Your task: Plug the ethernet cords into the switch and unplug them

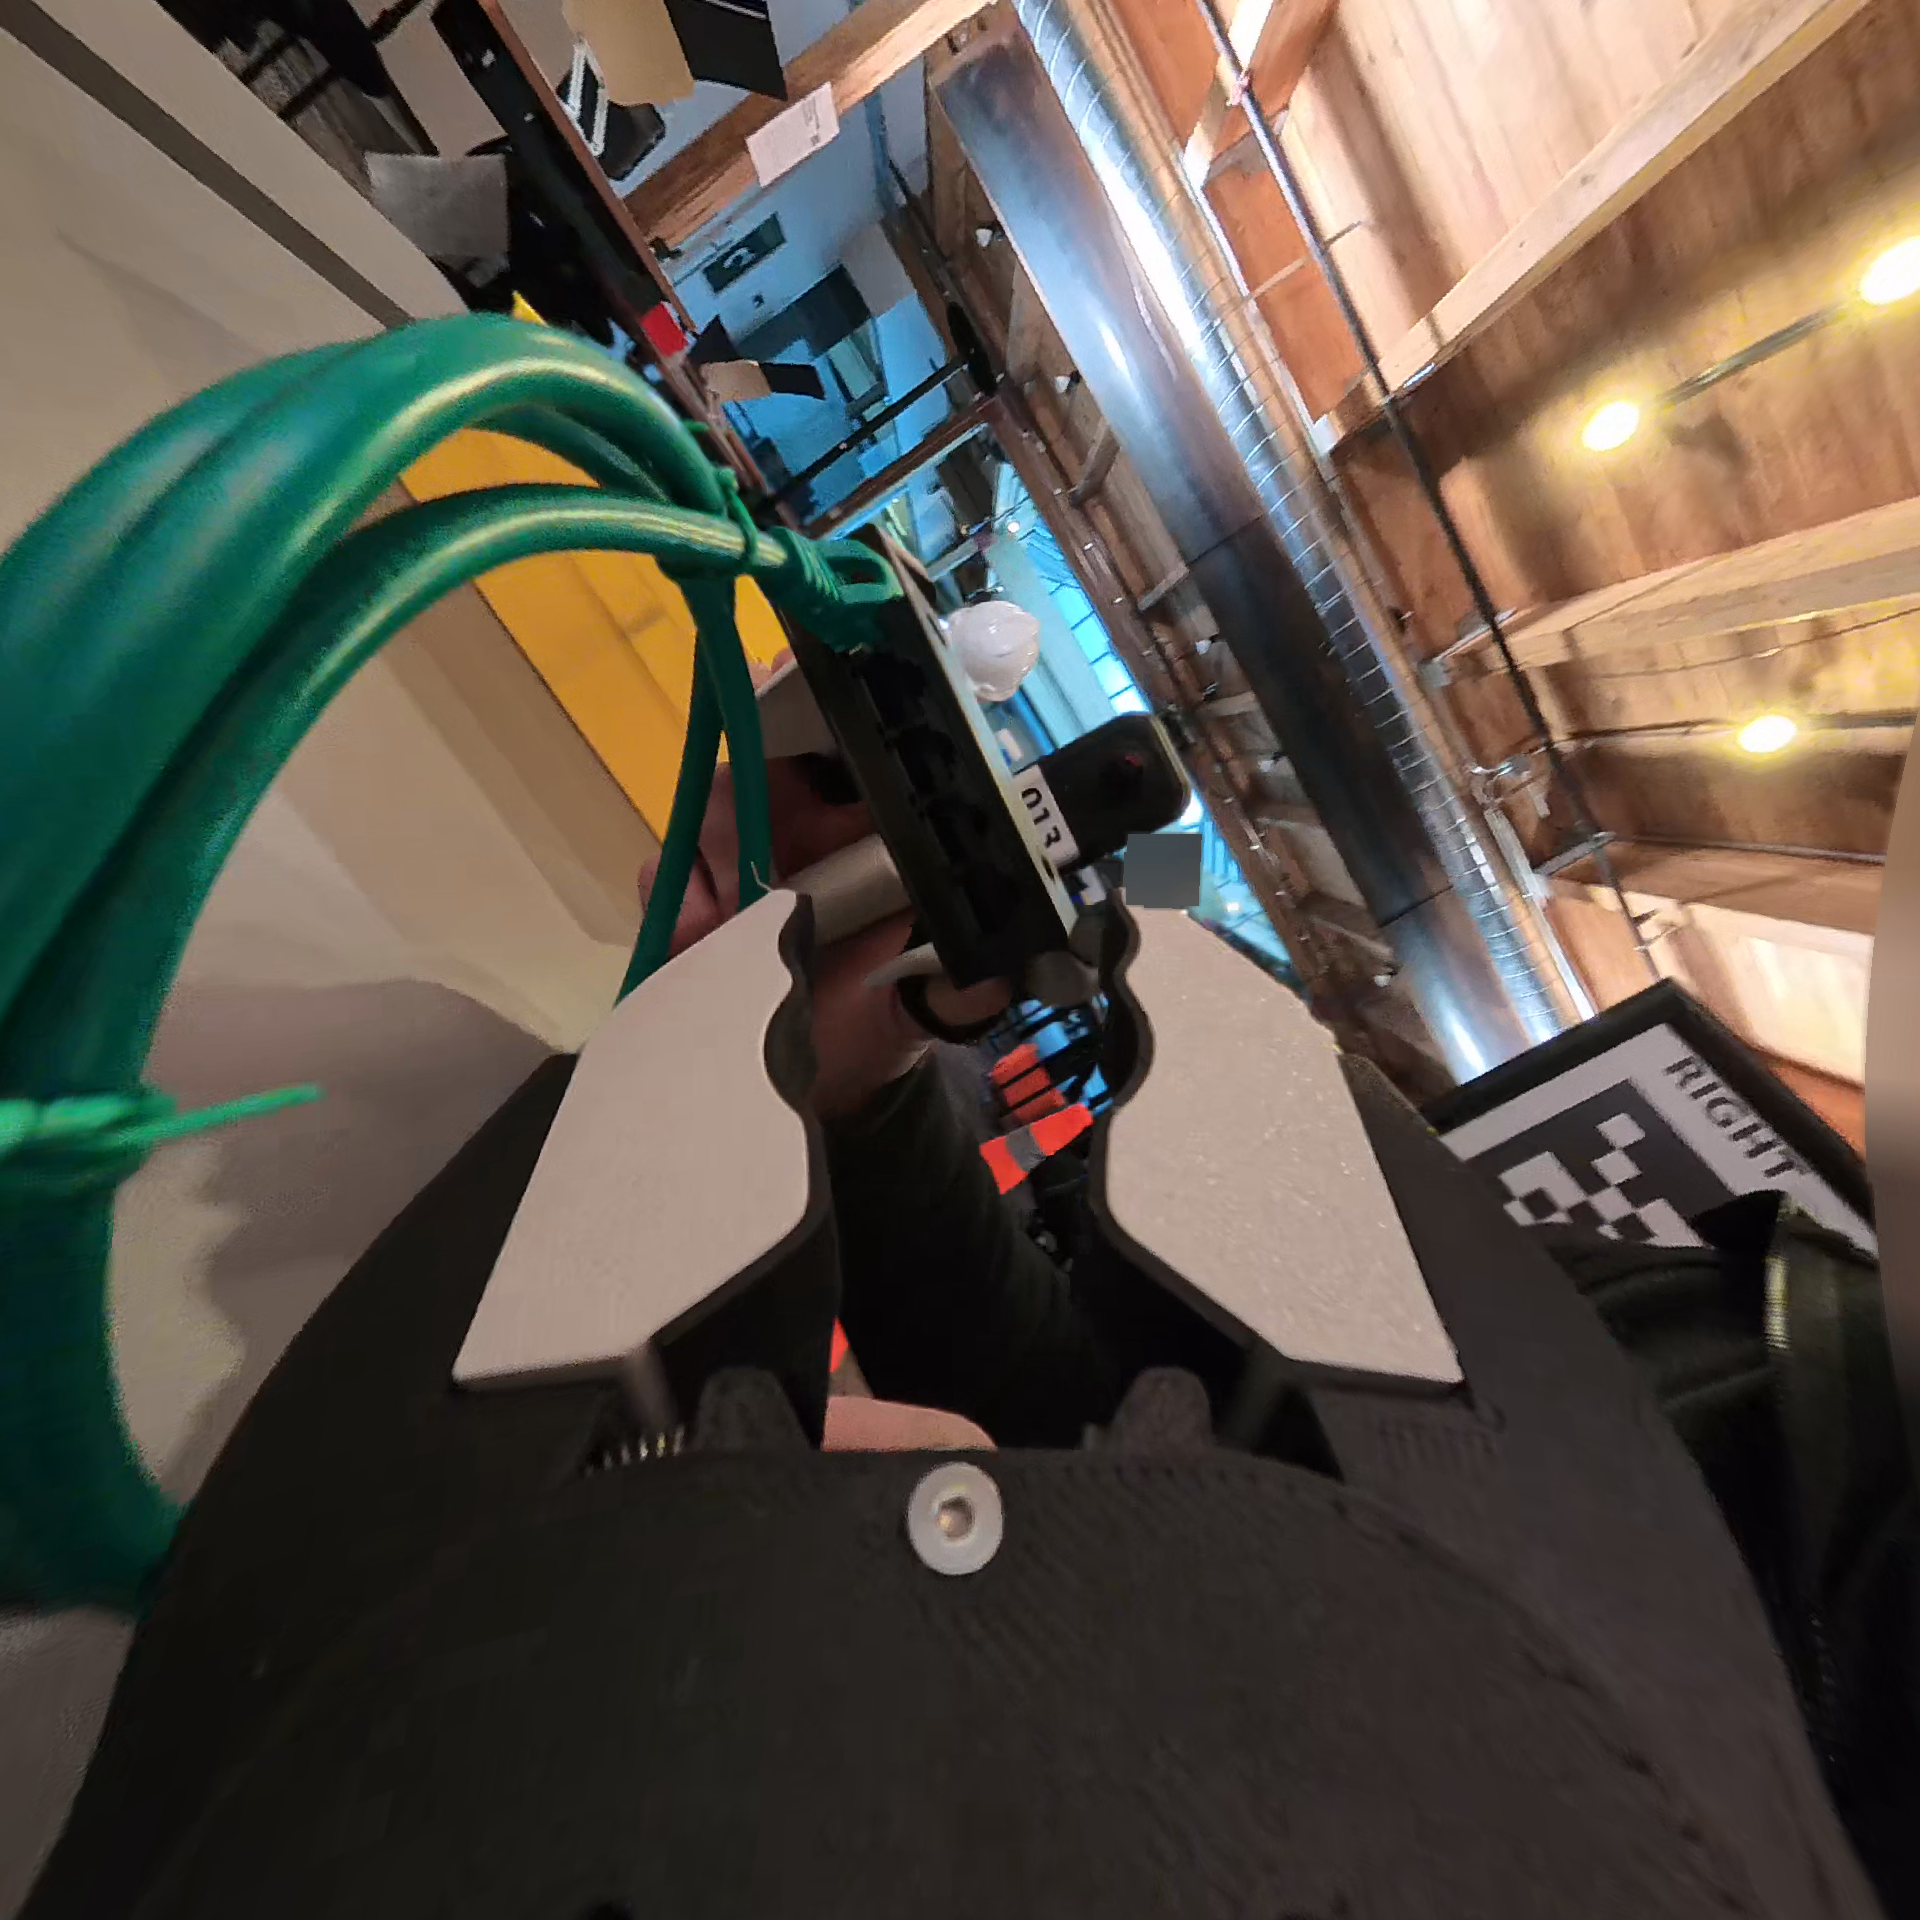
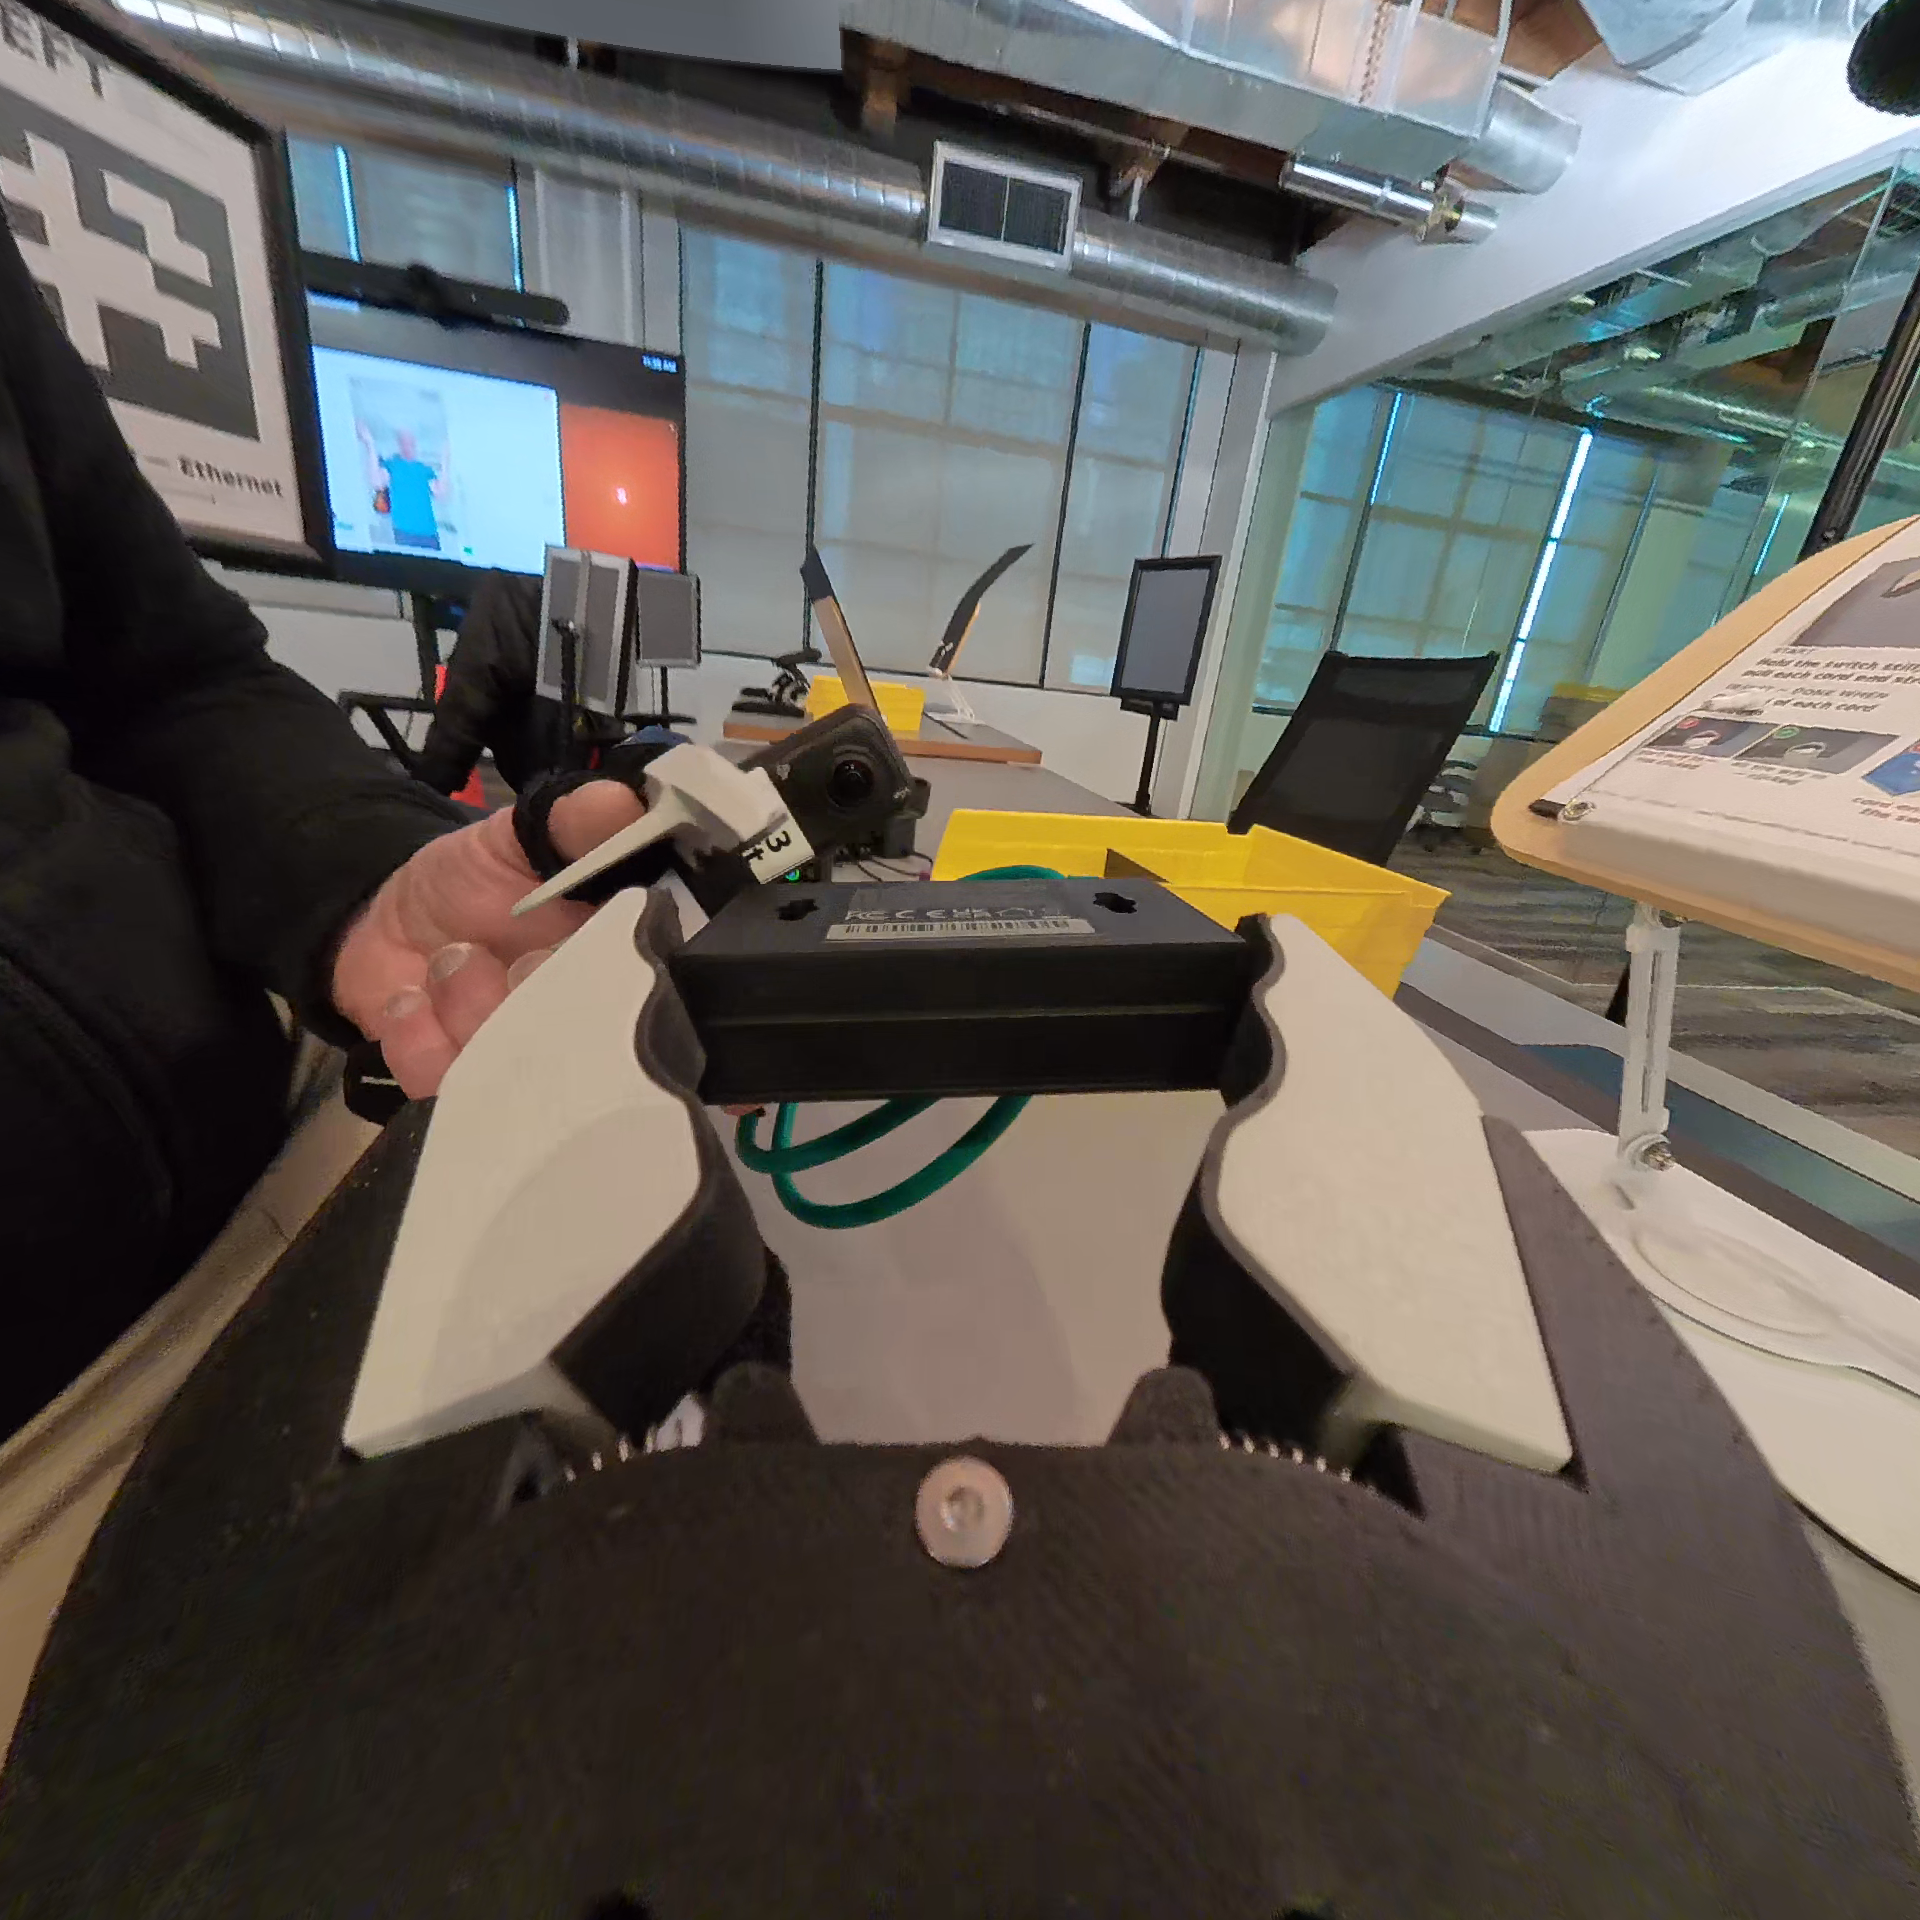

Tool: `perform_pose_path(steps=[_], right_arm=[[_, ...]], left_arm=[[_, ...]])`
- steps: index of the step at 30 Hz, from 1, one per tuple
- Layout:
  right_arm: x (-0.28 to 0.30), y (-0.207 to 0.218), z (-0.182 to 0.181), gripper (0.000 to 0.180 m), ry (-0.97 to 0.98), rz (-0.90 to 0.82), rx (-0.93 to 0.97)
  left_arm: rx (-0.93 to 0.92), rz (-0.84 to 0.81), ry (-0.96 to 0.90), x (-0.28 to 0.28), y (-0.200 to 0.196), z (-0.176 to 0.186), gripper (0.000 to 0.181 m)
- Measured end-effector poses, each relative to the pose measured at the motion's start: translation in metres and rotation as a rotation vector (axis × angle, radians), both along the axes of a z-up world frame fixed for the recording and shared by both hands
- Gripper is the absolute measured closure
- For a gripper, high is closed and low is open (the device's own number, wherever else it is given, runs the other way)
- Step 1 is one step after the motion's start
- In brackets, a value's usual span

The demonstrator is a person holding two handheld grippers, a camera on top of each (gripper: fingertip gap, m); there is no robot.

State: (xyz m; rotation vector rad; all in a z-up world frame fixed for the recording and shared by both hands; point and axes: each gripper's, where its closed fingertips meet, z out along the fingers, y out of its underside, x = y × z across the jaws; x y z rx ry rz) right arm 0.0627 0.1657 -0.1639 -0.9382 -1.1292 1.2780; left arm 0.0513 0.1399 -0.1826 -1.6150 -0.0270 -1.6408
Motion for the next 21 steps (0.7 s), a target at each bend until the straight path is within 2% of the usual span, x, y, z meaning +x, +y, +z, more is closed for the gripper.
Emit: perform_pose_path(steps=[6,9,12,15,17,21], right_arm=[[0.006,0.009,0.009,0.080,0.060,0.033,-0.072],[0.007,0.011,0.012,0.080,0.068,0.035,-0.082],[0.006,0.015,0.011,0.080,0.069,0.035,-0.092],[0.005,0.014,0.008,0.081,0.062,0.041,-0.097],[0.004,0.015,0.006,0.080,0.059,0.041,-0.100],[0.002,0.017,0.001,0.080,0.044,0.036,-0.105]], left_arm=[[0.119,0.003,0.144,-0.010,-0.025,0.021,0.130],[0.204,0.067,0.268,-0.034,-0.030,0.036,0.128],[0.291,0.176,0.559,-0.087,-0.018,0.038,0.130],[0.369,0.372,0.972,-0.173,0.006,0.033,0.134],[0.351,0.427,1.260,-0.231,0.021,0.022,0.134],[0.242,0.465,1.484,-0.319,0.047,0.006,0.138]])
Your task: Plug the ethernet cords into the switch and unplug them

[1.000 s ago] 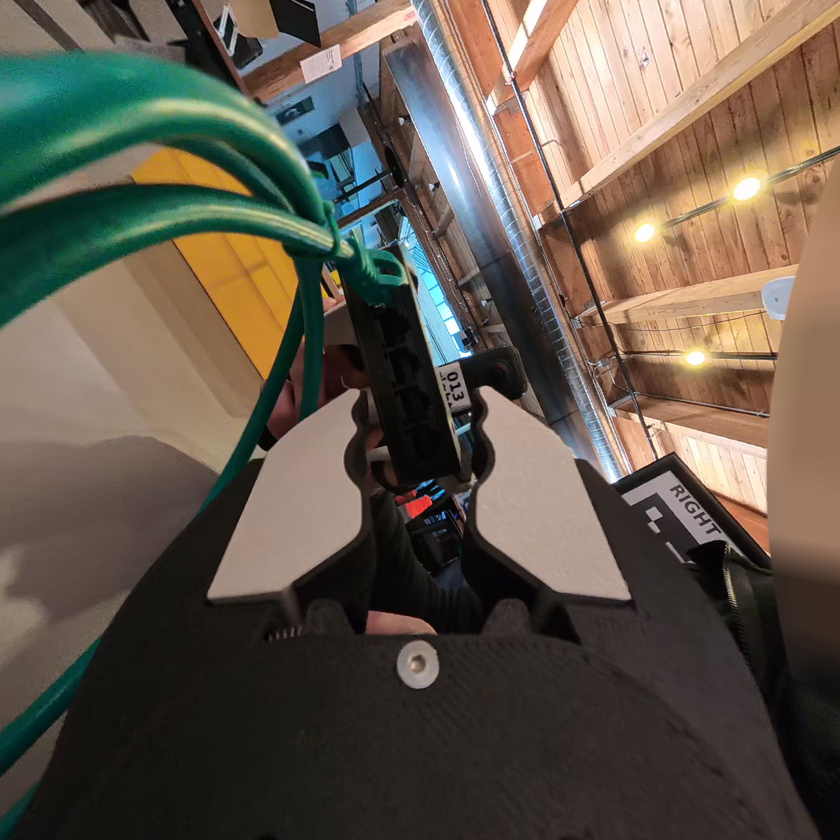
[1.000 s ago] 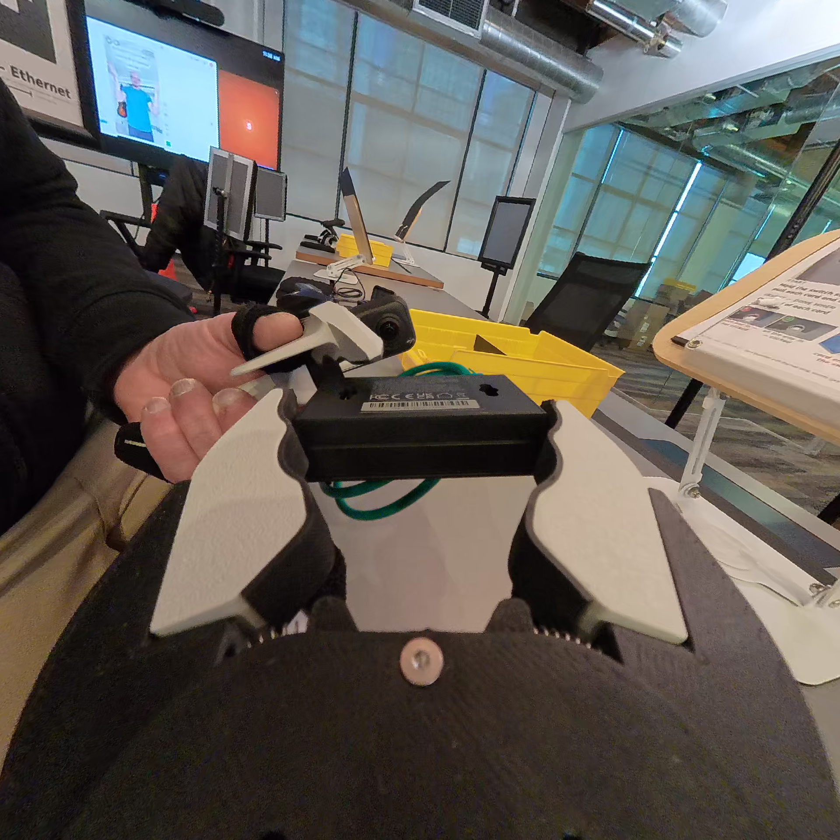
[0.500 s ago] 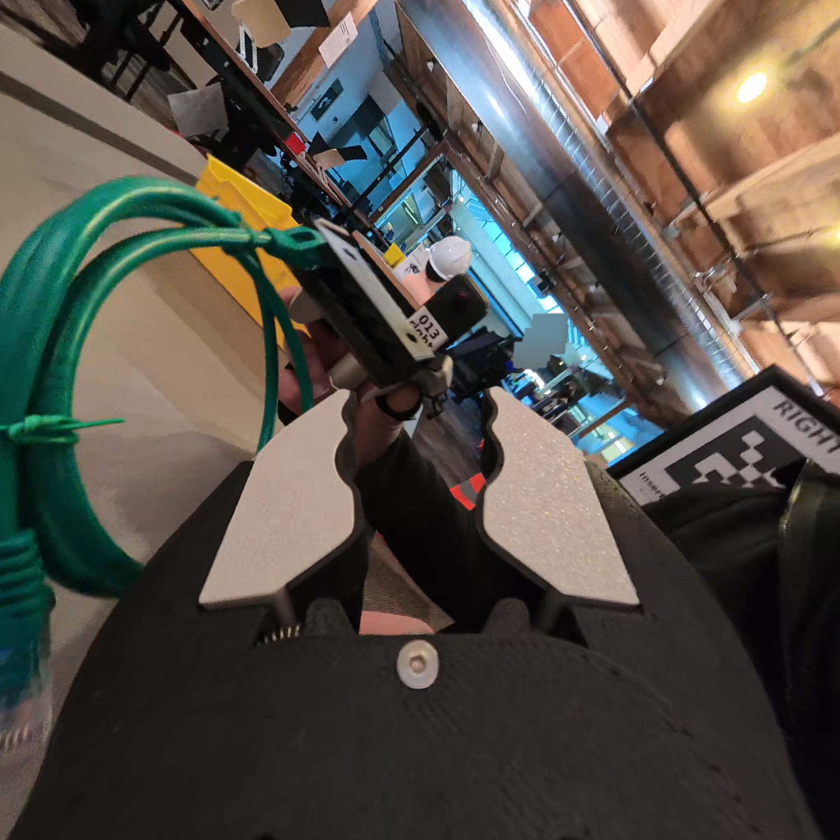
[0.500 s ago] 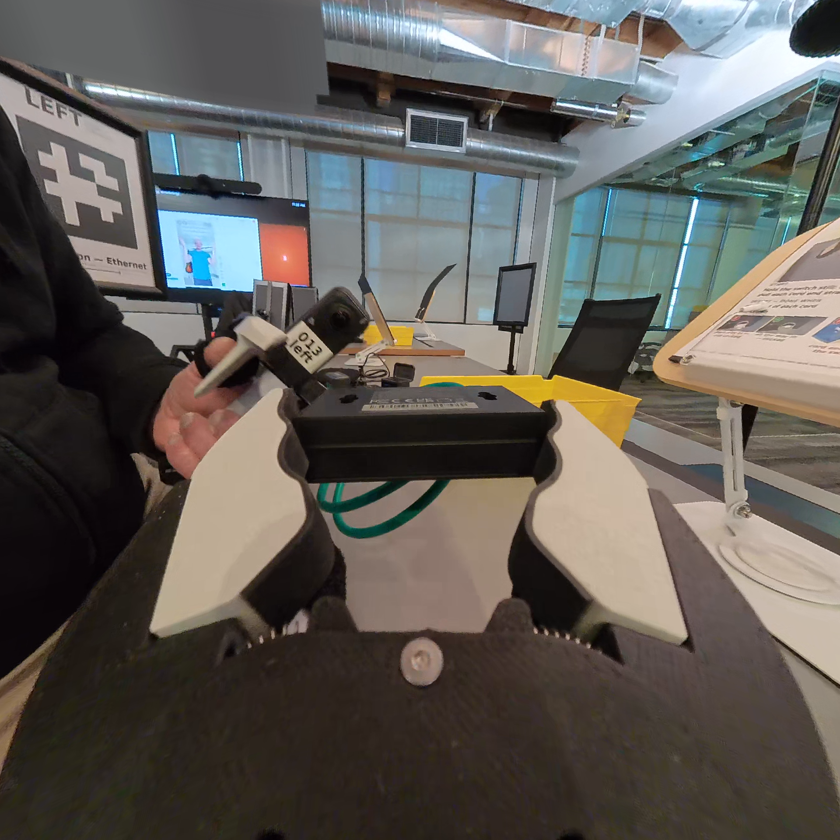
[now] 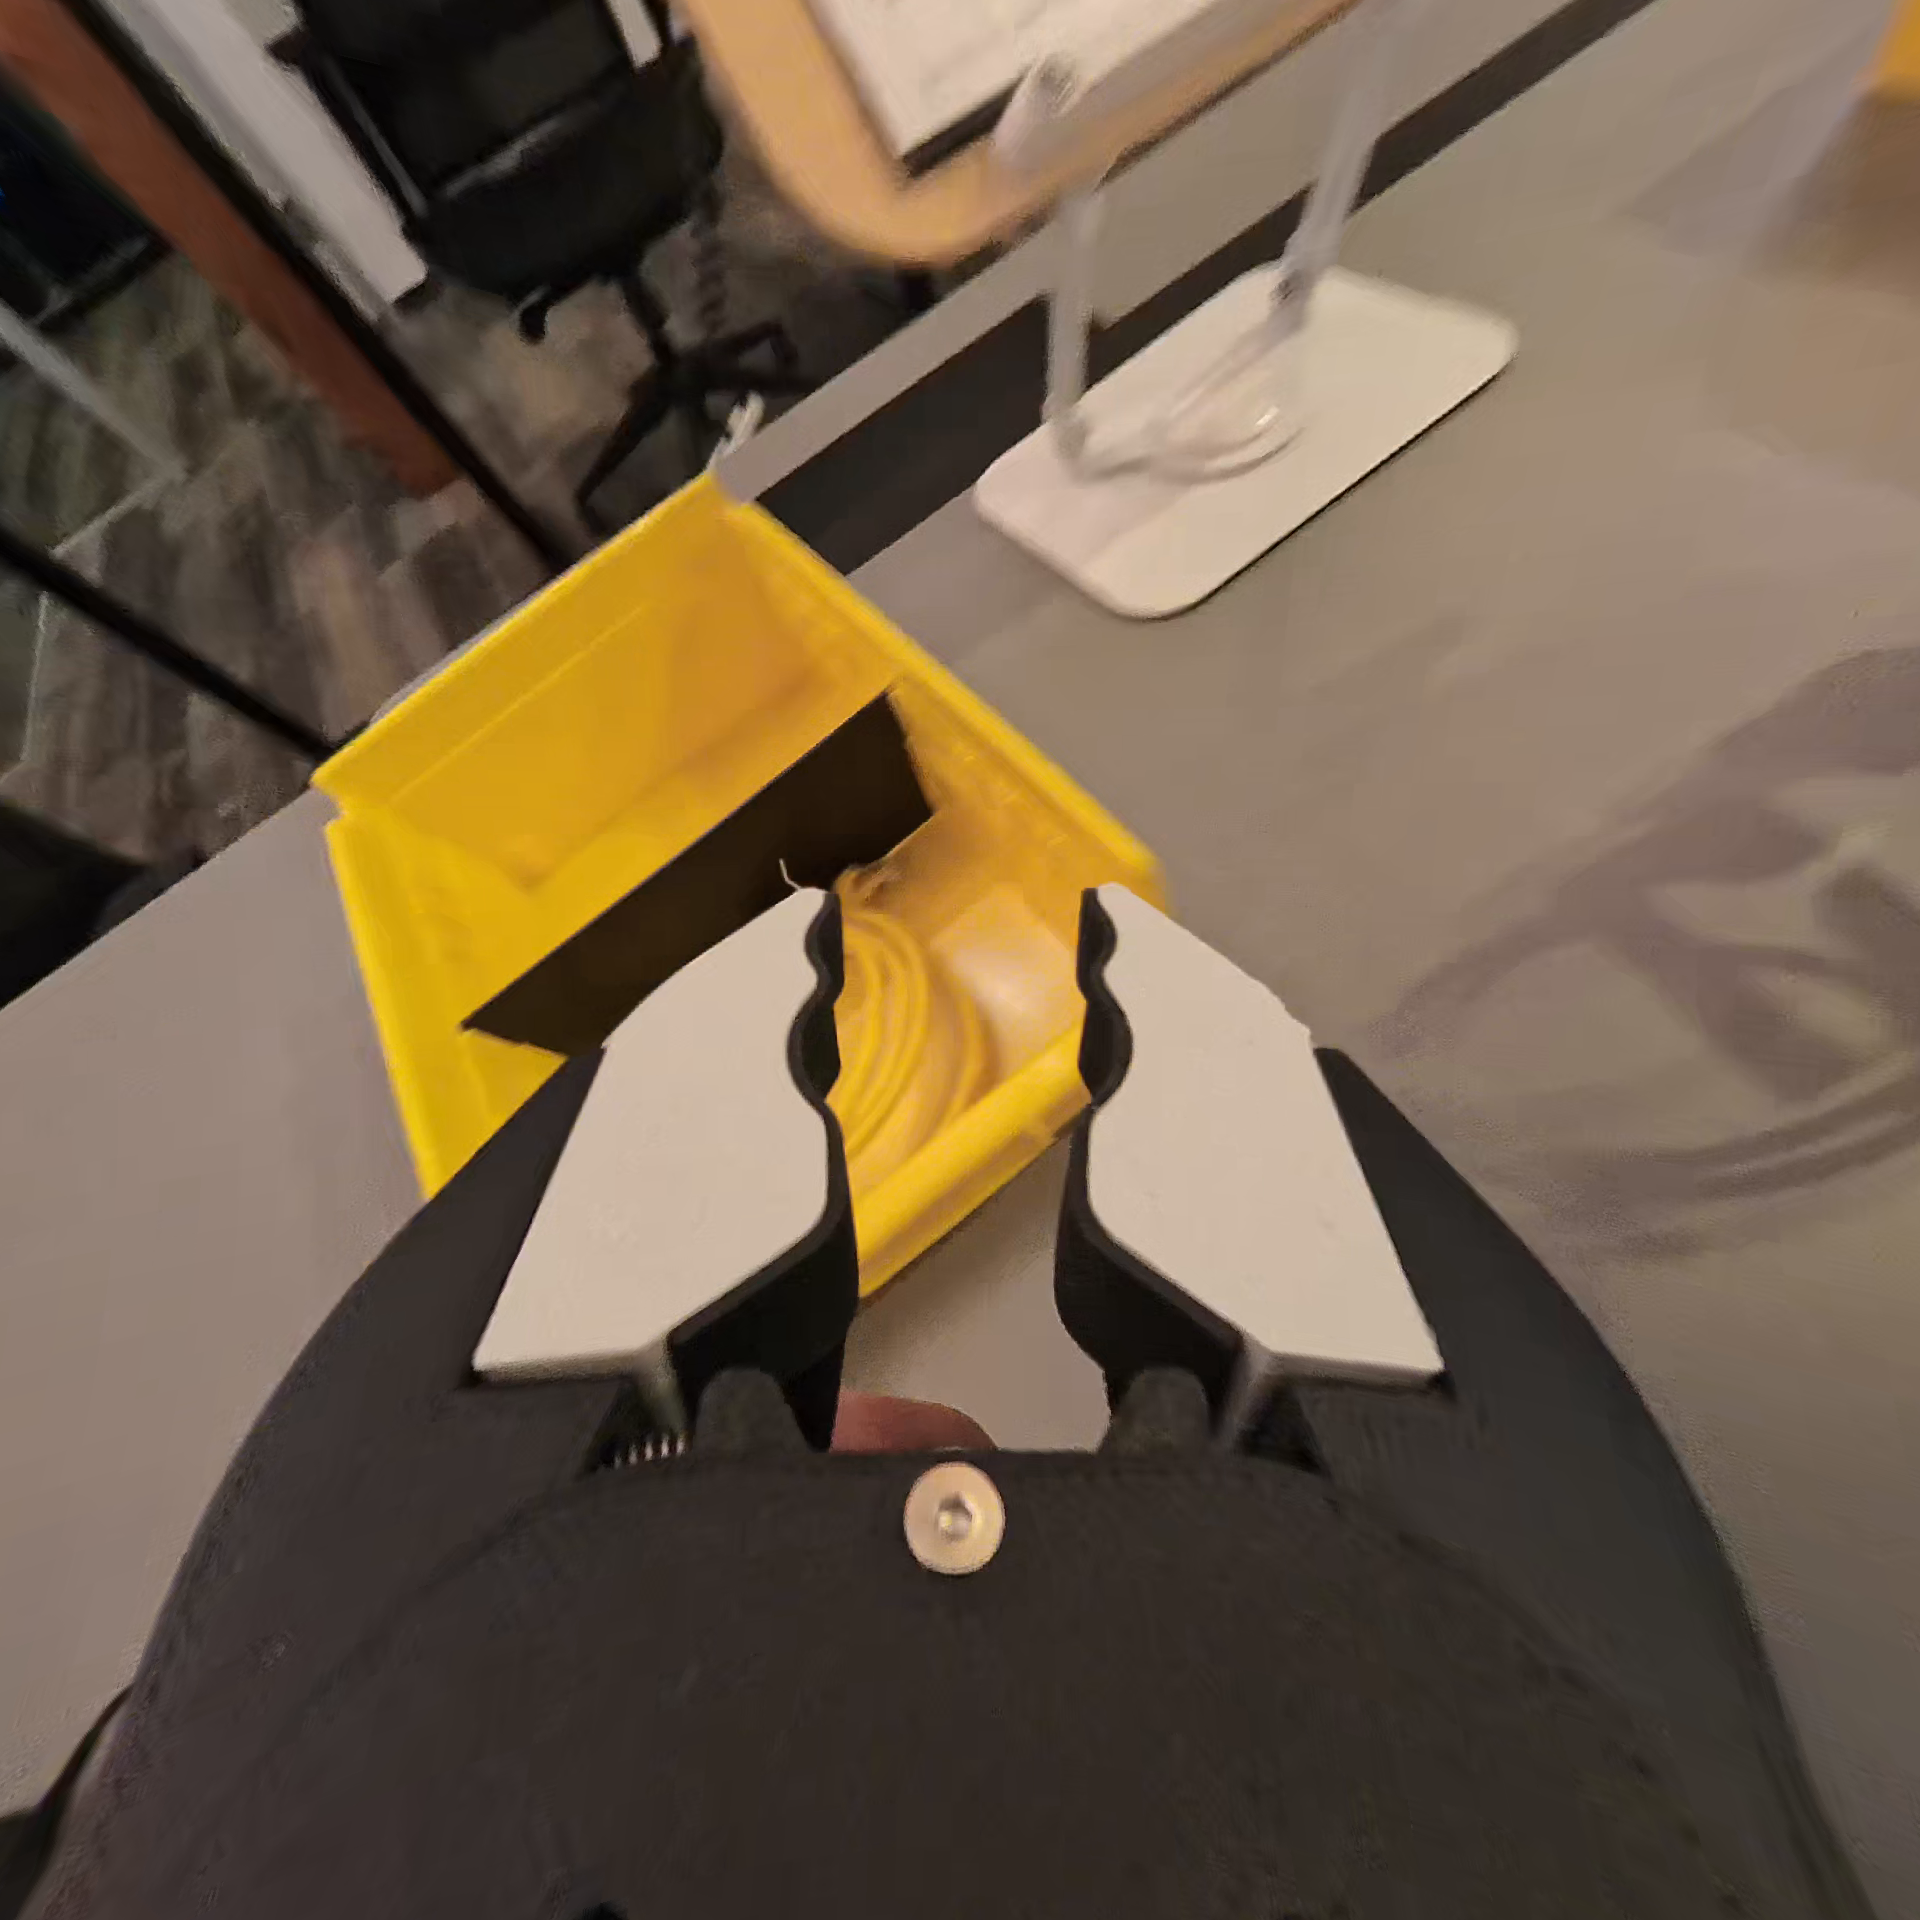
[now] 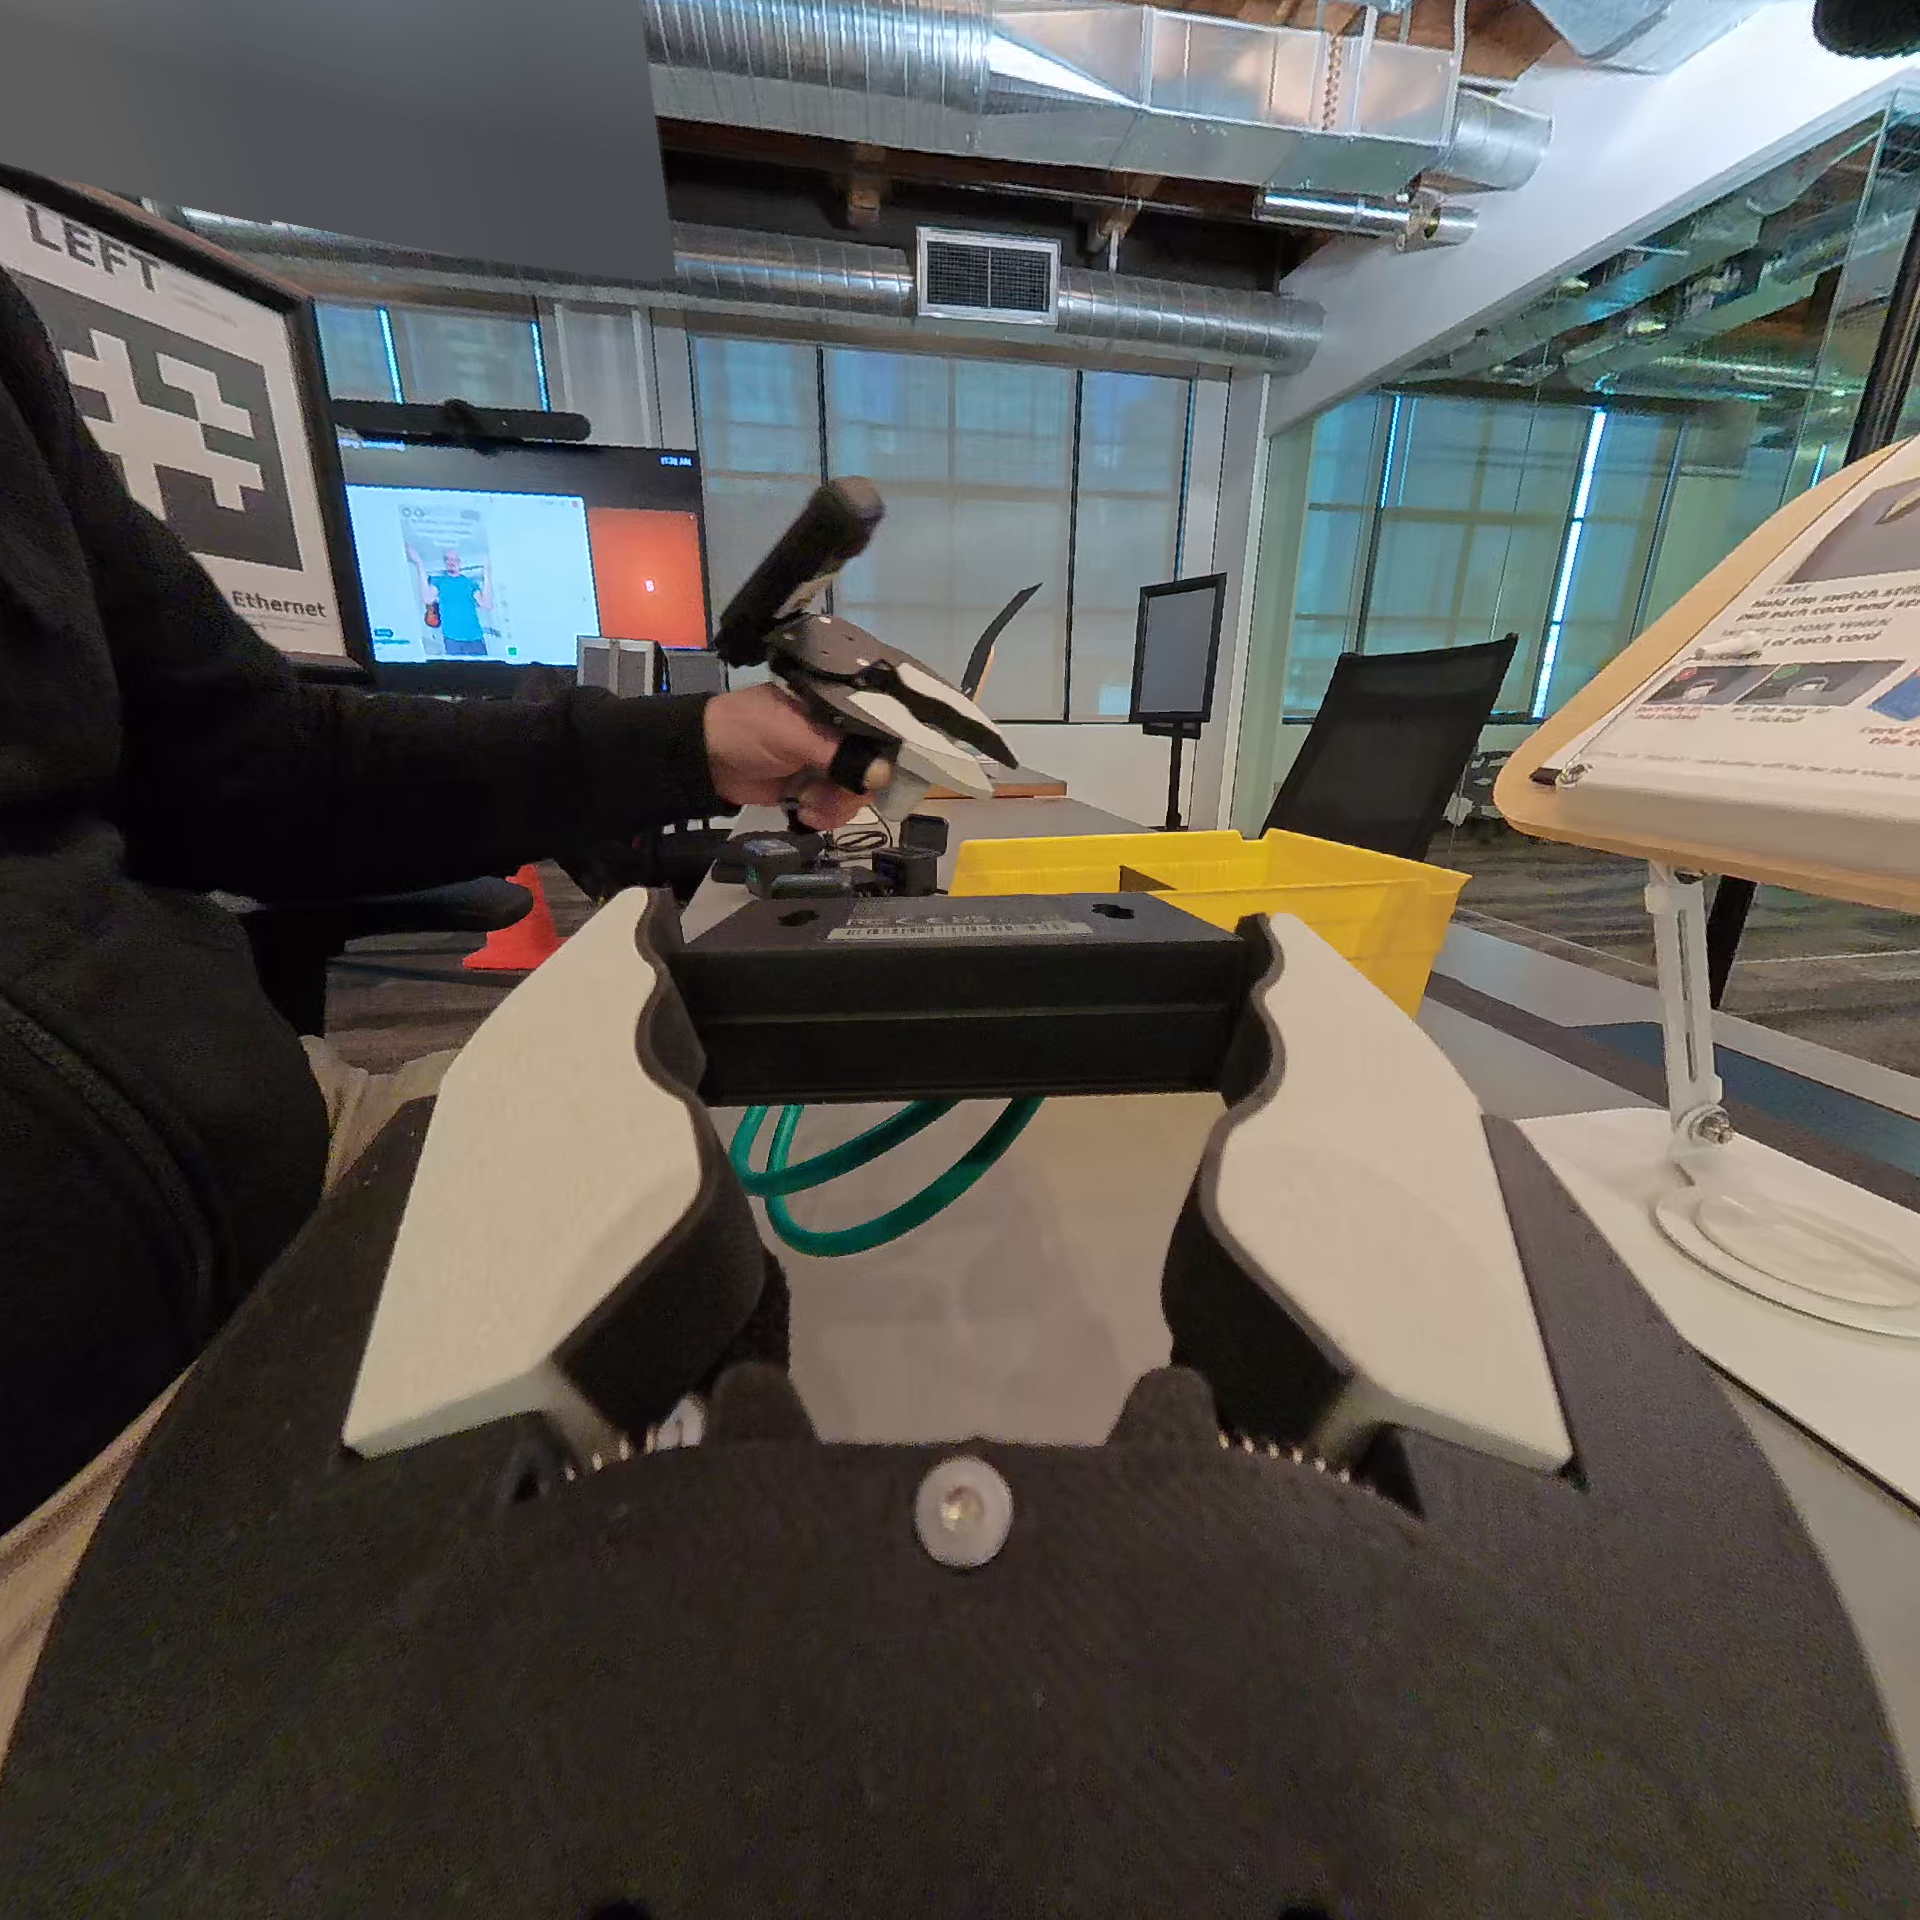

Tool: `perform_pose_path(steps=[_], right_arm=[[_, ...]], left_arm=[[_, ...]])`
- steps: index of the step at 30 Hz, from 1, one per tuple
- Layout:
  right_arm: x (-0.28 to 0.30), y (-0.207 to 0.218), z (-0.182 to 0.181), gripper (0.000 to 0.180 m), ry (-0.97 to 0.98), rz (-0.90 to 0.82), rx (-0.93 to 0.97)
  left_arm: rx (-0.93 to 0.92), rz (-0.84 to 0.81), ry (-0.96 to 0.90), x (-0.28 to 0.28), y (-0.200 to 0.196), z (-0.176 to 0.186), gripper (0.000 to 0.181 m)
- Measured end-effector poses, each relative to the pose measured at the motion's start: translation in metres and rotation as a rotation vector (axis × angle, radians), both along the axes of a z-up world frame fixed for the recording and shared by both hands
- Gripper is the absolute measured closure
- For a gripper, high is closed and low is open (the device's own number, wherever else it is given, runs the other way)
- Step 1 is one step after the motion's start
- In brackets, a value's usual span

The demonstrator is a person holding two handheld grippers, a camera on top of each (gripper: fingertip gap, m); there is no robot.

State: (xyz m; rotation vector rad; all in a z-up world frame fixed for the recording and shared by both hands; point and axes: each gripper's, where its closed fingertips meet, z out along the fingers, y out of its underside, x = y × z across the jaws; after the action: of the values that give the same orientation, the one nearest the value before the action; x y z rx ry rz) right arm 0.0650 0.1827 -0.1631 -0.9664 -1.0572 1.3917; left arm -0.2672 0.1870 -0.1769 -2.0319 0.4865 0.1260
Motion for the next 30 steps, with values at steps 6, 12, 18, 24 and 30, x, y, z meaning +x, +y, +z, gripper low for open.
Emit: perform_pose_path(steps=[6,12,18,24,30], right_arm=[[-0.003,0.001,-0.008,0.080,-0.028,-0.001,-0.006],[-0.005,0.002,-0.013,0.080,-0.044,0.003,-0.011],[-0.005,0.001,-0.014,0.080,-0.048,0.005,-0.005],[-0.005,0.001,-0.014,0.080,-0.053,0.000,0.004],[-0.005,0.000,-0.013,0.080,-0.050,0.001,0.007]], left_arm=[[-0.272,-0.027,0.209,-0.040,0.031,-0.059,0.137],[-0.533,-0.067,0.292,-0.050,0.046,-0.108,0.144],[-0.739,-0.087,0.214,-0.050,0.045,-0.135,0.157],[-0.685,-0.068,0.241,-0.054,0.048,-0.123,0.171],[-0.470,-0.041,0.115,-0.057,0.052,-0.058,0.171]])
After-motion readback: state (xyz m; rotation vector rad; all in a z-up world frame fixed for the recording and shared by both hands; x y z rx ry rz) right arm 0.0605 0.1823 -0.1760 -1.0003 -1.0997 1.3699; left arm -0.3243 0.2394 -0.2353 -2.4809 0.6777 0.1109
